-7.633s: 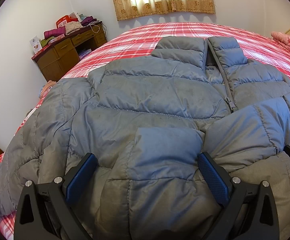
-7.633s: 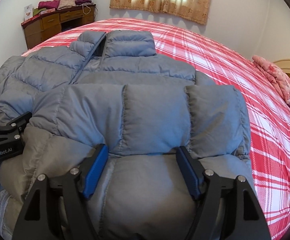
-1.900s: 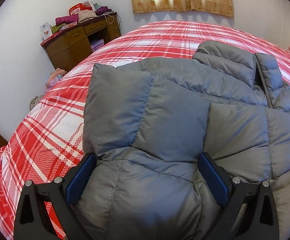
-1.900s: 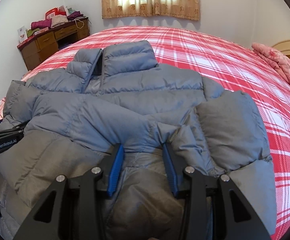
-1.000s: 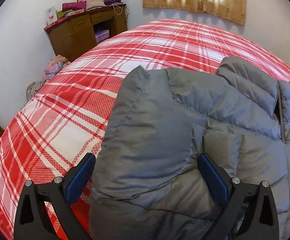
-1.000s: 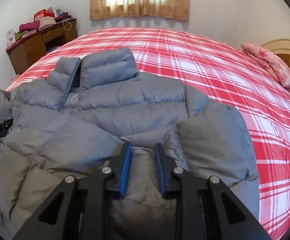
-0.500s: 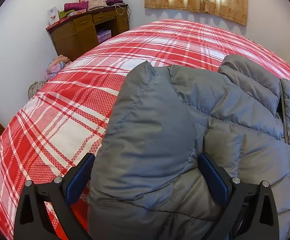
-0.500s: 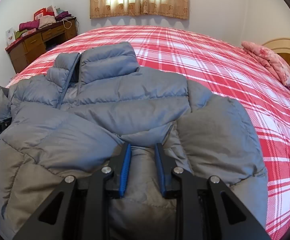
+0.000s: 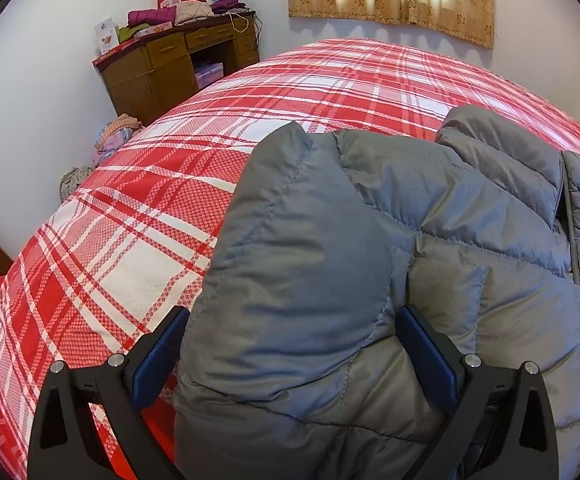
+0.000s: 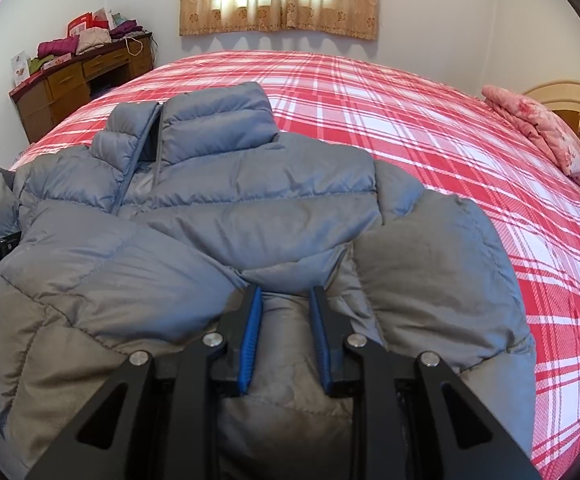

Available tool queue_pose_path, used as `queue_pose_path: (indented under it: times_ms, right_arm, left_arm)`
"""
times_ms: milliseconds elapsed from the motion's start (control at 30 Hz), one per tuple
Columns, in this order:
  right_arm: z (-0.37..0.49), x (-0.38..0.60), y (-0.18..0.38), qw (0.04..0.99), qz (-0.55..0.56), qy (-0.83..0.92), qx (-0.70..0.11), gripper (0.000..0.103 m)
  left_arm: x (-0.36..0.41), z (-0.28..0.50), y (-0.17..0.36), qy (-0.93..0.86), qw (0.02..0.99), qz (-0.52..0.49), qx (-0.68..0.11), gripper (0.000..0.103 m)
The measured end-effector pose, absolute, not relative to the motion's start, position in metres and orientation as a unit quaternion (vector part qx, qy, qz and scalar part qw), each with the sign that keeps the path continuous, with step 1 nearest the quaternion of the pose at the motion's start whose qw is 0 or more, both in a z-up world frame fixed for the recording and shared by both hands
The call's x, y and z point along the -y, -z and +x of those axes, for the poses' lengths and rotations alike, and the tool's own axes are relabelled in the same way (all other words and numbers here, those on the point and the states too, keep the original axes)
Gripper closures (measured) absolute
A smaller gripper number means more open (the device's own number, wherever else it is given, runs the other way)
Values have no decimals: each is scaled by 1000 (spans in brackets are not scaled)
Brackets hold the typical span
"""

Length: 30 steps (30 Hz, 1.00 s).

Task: Fold large clothes
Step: 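Move both tools down to the jacket hem to grasp it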

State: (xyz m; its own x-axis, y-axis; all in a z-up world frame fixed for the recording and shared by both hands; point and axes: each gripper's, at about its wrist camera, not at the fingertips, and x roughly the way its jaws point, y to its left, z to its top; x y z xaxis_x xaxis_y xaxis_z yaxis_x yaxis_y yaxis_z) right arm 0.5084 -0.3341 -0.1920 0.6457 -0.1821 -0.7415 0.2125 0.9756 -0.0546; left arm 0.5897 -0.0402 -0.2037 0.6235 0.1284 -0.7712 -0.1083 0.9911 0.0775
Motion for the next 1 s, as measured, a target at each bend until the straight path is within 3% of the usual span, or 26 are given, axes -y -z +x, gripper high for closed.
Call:
queue_pose_path:
  times_ms: [133, 167, 233, 267, 300, 467, 667, 767, 833, 900, 933, 1000]
  right_arm:
    - [510, 336, 188, 903, 20, 100, -417, 75]
    - [511, 337, 183, 899, 20, 94, -428, 70]
    - [512, 340, 172, 895, 26, 77, -438, 41]
    - [513, 342, 160, 898, 32, 64, -433, 21]
    - [515, 342, 151, 902, 32, 60, -427, 17]
    - [569, 353, 112, 907, 57, 65, -413, 17]
    - [657, 379, 117, 887, 155, 94, -425, 16]
    - [694, 376, 135, 870, 139, 94, -463, 12]
    - [703, 376, 147, 858, 127, 91, -489, 19]
    - [698, 379, 153, 856, 129, 78, -495, 52]
    - [692, 382, 153, 857, 130, 74, -493, 58]
    - [676, 385, 150, 862, 130, 53, -487, 90]
  left_arm:
    - [35, 594, 197, -45, 891, 6, -452, 1]
    - [31, 596, 192, -45, 888, 1, -458, 1]
    - [19, 596, 172, -48, 895, -18, -442, 1]
    - [14, 598, 162, -50, 900, -27, -431, 1]
    - [10, 602, 153, -51, 904, -34, -422, 1]
    - [20, 647, 137, -70, 911, 2, -407, 1]
    - [36, 679, 151, -69, 905, -1, -421, 1]
    - [45, 678, 175, -64, 900, 17, -432, 1]
    - [49, 672, 185, -61, 900, 30, -431, 1]
    - [50, 669, 183, -54, 904, 35, -424, 1]
    - [48, 669, 180, -49, 904, 32, -423, 1]
    - [44, 670, 169, -48, 908, 20, -415, 1]
